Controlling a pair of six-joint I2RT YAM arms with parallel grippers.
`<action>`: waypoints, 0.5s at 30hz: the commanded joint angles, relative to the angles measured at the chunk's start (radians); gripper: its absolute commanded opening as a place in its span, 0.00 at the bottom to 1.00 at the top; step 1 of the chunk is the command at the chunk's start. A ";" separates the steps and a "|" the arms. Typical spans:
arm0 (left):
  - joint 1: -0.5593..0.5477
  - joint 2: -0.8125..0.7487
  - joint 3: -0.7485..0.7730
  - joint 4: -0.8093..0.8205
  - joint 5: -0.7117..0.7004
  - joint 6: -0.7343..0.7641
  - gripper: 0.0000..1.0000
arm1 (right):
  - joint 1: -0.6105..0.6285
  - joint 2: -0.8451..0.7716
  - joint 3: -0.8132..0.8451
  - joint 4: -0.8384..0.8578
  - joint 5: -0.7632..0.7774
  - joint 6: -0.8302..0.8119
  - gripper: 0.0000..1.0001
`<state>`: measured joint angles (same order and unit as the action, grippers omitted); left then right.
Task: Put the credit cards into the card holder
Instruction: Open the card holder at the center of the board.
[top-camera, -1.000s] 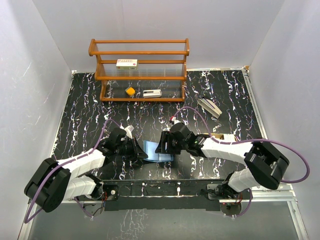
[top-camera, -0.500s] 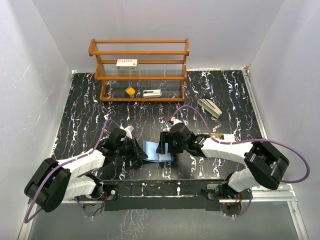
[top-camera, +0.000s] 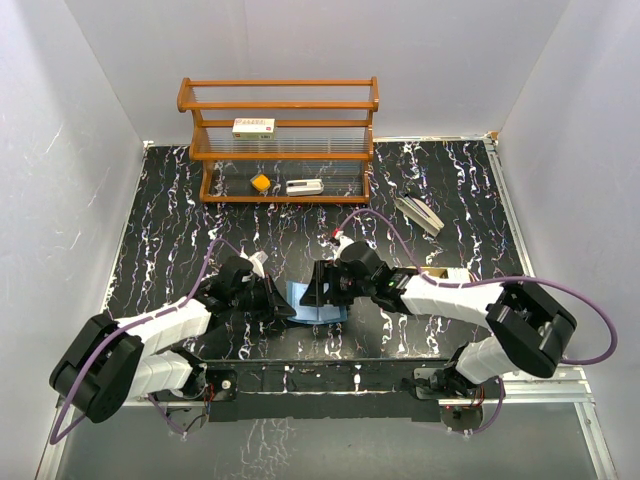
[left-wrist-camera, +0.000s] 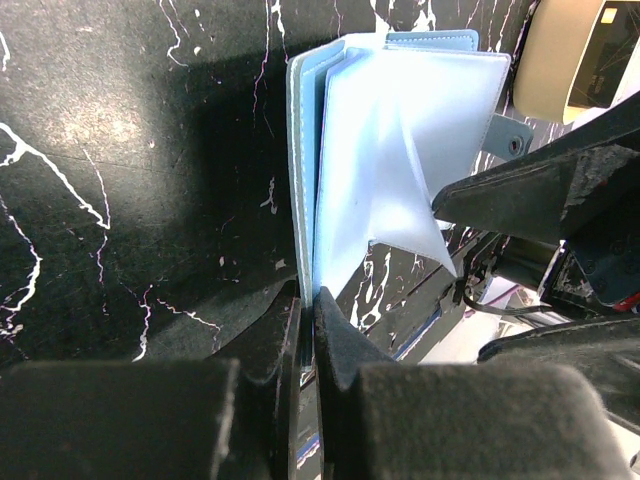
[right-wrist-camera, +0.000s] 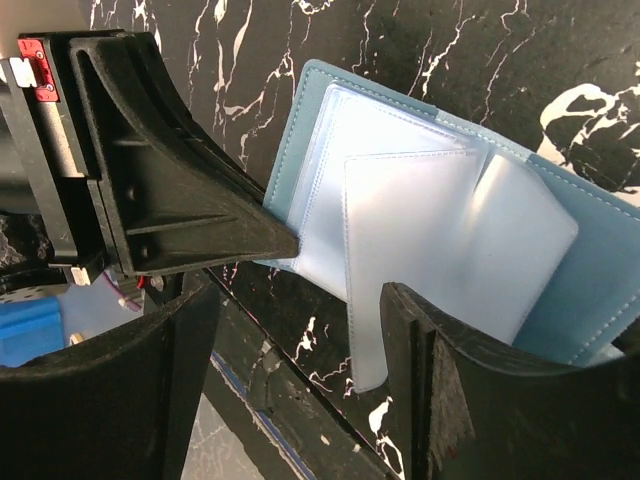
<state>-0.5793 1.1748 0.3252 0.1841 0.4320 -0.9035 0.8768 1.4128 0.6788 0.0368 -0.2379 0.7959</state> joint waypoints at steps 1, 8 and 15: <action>-0.004 0.004 -0.014 0.011 0.005 -0.004 0.00 | -0.001 0.028 0.012 0.093 -0.023 0.019 0.65; -0.004 -0.003 -0.017 0.018 0.008 -0.011 0.01 | -0.001 0.048 -0.008 0.150 -0.043 0.038 0.61; -0.005 0.003 -0.014 0.012 0.010 -0.014 0.11 | -0.002 0.084 -0.016 0.216 -0.058 0.052 0.40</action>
<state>-0.5793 1.1748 0.3164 0.1947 0.4328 -0.9176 0.8768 1.4757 0.6601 0.1528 -0.2832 0.8410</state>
